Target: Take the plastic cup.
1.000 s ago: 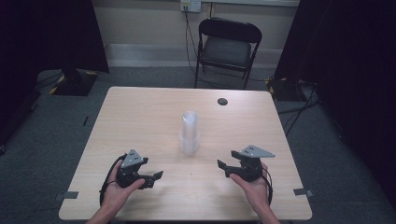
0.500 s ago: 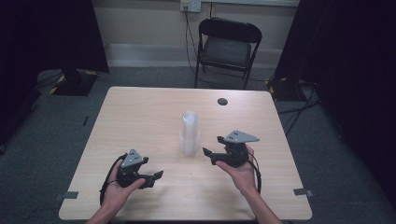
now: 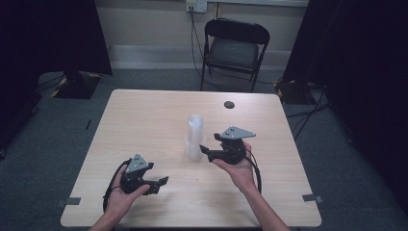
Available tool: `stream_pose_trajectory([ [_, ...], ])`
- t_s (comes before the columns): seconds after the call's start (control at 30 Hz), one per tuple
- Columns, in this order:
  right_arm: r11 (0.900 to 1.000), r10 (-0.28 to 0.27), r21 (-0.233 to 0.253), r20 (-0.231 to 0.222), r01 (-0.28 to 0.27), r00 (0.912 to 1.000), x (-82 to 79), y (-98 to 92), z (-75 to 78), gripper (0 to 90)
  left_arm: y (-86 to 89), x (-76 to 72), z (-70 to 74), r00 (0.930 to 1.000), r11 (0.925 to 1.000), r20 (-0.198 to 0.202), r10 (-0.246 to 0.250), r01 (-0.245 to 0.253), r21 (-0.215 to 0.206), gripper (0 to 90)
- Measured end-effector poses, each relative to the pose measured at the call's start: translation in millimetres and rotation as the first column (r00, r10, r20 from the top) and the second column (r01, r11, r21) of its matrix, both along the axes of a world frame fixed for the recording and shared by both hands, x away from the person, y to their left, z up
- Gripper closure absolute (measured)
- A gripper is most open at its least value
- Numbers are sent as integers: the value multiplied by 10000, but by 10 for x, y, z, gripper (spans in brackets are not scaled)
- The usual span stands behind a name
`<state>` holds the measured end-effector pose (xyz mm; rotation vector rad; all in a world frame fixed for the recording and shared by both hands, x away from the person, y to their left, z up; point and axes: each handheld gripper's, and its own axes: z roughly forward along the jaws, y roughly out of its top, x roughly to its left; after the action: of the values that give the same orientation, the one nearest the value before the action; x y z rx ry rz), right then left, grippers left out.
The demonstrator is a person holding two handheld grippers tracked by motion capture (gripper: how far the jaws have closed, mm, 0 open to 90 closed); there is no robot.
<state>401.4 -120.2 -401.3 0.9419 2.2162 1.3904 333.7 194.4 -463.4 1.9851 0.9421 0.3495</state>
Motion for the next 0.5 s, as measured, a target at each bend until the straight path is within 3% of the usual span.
stream_pose_trajectory([
  [0.17,9995,117,302,286,-125,9995,78,85,69,257,4,-2,2,10000,10000,32,-13,13,56,198],
  [0.5,9988,193,437,195,-201,9996,274,257,86,156,4,1,-4,10000,9999,-46,-55,55,93,198],
])
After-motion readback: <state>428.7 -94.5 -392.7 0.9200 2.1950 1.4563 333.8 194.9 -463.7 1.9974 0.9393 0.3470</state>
